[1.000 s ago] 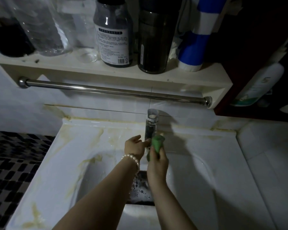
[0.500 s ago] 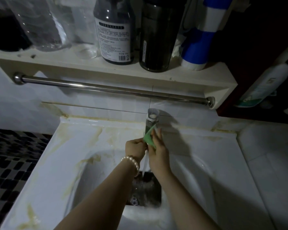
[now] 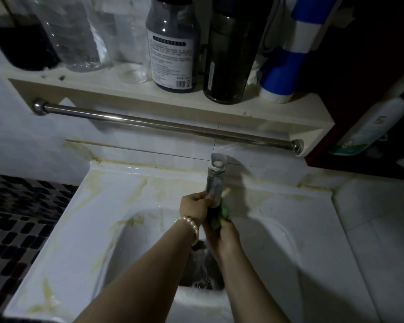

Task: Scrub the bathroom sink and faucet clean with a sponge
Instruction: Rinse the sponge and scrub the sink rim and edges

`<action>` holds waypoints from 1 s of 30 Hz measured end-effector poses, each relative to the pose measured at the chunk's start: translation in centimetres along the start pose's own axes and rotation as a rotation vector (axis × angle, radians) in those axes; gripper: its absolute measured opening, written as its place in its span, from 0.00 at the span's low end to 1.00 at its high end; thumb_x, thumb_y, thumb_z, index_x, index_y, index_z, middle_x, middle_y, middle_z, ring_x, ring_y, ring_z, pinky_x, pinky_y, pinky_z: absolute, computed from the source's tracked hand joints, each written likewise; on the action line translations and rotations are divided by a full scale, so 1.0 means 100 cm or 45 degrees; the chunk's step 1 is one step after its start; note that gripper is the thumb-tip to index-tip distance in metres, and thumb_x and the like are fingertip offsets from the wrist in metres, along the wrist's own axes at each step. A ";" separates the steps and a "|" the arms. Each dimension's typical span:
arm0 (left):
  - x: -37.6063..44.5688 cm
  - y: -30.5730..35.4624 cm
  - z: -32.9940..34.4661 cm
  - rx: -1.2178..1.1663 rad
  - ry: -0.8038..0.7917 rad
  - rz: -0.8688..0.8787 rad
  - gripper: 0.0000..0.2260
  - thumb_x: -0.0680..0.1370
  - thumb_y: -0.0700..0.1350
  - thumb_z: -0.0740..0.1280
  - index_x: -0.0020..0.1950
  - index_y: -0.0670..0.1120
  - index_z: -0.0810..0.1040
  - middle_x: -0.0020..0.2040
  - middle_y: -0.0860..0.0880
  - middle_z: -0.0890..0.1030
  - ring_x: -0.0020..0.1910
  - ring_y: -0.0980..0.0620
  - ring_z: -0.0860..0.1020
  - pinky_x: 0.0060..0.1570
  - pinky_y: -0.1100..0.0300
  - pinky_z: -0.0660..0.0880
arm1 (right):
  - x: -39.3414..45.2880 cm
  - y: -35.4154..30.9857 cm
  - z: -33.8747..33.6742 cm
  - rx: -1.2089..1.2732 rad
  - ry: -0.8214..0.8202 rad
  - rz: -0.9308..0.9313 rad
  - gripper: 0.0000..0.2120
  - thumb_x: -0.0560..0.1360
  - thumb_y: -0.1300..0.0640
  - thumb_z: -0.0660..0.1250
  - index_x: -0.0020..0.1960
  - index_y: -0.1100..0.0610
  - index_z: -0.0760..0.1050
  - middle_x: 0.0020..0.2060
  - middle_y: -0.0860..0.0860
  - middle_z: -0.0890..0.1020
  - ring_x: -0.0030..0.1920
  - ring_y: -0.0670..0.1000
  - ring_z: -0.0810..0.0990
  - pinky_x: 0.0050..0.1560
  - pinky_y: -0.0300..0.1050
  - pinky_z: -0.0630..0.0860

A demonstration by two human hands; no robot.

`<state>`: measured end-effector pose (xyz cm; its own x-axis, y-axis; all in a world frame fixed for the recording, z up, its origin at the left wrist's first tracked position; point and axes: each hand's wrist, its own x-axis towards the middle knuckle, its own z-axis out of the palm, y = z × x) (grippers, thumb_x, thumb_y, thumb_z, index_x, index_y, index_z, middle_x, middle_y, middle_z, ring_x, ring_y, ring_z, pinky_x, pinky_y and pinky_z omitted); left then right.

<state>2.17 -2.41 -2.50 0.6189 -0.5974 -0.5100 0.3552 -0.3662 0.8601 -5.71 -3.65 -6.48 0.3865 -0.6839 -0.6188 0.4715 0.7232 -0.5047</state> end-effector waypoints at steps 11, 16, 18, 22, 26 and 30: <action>0.004 -0.006 0.004 0.262 0.038 0.126 0.15 0.76 0.40 0.66 0.62 0.41 0.78 0.55 0.45 0.81 0.50 0.50 0.79 0.56 0.56 0.76 | -0.036 -0.022 0.000 -0.330 0.195 -0.301 0.09 0.77 0.61 0.64 0.54 0.63 0.79 0.48 0.60 0.83 0.47 0.57 0.82 0.43 0.46 0.78; -0.012 0.022 0.020 -0.013 0.200 0.441 0.11 0.74 0.34 0.65 0.51 0.45 0.81 0.46 0.45 0.83 0.45 0.46 0.79 0.45 0.56 0.77 | -0.032 -0.046 0.030 -1.177 0.087 -1.169 0.18 0.75 0.71 0.63 0.62 0.59 0.76 0.59 0.52 0.80 0.59 0.45 0.76 0.58 0.33 0.70; -0.019 0.043 0.023 -0.599 -0.103 0.213 0.13 0.76 0.31 0.58 0.44 0.42 0.81 0.36 0.44 0.81 0.37 0.44 0.76 0.36 0.58 0.76 | -0.026 -0.055 0.043 -1.434 -0.007 -1.398 0.21 0.74 0.75 0.60 0.65 0.62 0.73 0.67 0.56 0.72 0.68 0.50 0.68 0.65 0.26 0.61; -0.019 0.064 0.013 -1.150 -0.419 -0.161 0.15 0.79 0.39 0.51 0.50 0.35 0.76 0.44 0.39 0.79 0.44 0.44 0.77 0.47 0.56 0.74 | -0.009 -0.064 0.060 -1.842 -0.331 -1.495 0.22 0.76 0.72 0.59 0.68 0.61 0.71 0.70 0.53 0.68 0.73 0.49 0.58 0.72 0.35 0.52; -0.022 0.067 0.011 -1.117 -0.426 -0.128 0.13 0.80 0.40 0.50 0.49 0.39 0.73 0.39 0.41 0.75 0.37 0.46 0.74 0.37 0.58 0.73 | 0.028 -0.091 0.090 -2.108 -0.301 -1.140 0.18 0.77 0.62 0.61 0.66 0.56 0.72 0.66 0.54 0.73 0.64 0.51 0.71 0.64 0.42 0.68; -0.022 0.067 0.007 -1.207 -0.501 -0.201 0.15 0.81 0.43 0.51 0.45 0.39 0.74 0.39 0.43 0.75 0.40 0.48 0.74 0.46 0.57 0.70 | 0.034 -0.088 0.100 -1.924 -0.135 -1.063 0.14 0.76 0.63 0.62 0.61 0.57 0.77 0.58 0.54 0.78 0.54 0.49 0.75 0.53 0.36 0.68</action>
<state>2.75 -4.06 4.36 0.3058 -0.8444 -0.4399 0.9230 0.1495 0.3546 -0.64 -13.32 1.84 0.5201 -0.8493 0.0904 -0.5212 -0.3994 -0.7542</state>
